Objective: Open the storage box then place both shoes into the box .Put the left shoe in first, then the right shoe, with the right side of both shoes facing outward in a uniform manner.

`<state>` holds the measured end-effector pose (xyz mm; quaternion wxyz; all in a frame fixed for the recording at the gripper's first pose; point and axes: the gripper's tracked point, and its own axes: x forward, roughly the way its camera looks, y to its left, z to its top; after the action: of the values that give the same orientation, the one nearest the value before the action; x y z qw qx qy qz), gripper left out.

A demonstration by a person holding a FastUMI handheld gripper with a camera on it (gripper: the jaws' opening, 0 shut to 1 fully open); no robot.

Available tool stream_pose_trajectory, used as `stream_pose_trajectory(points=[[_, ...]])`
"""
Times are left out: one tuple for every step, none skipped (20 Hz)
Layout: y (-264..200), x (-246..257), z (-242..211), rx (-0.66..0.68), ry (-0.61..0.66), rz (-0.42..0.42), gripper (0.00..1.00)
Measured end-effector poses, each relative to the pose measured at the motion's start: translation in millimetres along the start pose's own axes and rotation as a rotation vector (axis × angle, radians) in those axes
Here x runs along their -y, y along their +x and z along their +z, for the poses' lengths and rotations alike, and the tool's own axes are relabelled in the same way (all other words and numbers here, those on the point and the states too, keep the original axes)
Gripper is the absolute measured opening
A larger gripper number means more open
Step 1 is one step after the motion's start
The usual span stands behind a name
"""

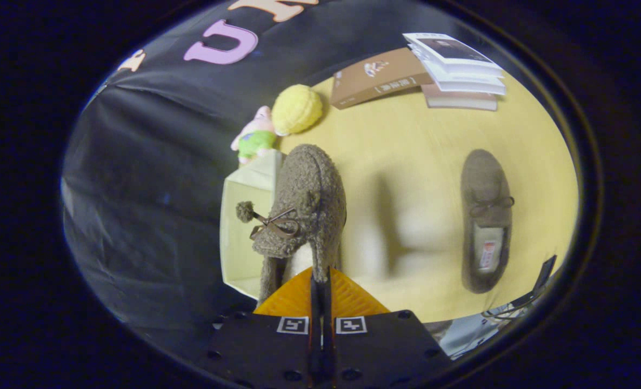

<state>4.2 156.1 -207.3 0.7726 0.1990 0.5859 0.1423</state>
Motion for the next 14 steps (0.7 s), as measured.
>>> stream_pose_trajectory(points=[[-2, -16, 1, -0.001, 0.002, 0.034, 0.05], [-3, -36, 1, -0.012, 0.01, 0.076, 0.05], [-1, -50, 0, -0.023, 0.01, 0.101, 0.05], [4, -63, -3, -0.037, 0.01, 0.122, 0.05], [12, -72, -4, -0.051, 0.011, 0.13, 0.05], [22, -80, -8, -0.065, 0.015, 0.129, 0.05], [33, -87, -12, -0.082, 0.013, 0.12, 0.04], [48, -91, -17, -0.095, 0.008, 0.104, 0.04], [63, -94, -22, -0.104, 0.004, 0.083, 0.05], [78, -97, -27, -0.112, -0.009, 0.062, 0.05], [93, -97, -32, -0.114, -0.018, 0.036, 0.05], [105, -99, -35, -0.112, -0.02, 0.019, 0.05], [117, -103, -36, -0.11, -0.009, 0.009, 0.05], [126, -105, -37, -0.108, 0.004, -0.012, 0.05]])
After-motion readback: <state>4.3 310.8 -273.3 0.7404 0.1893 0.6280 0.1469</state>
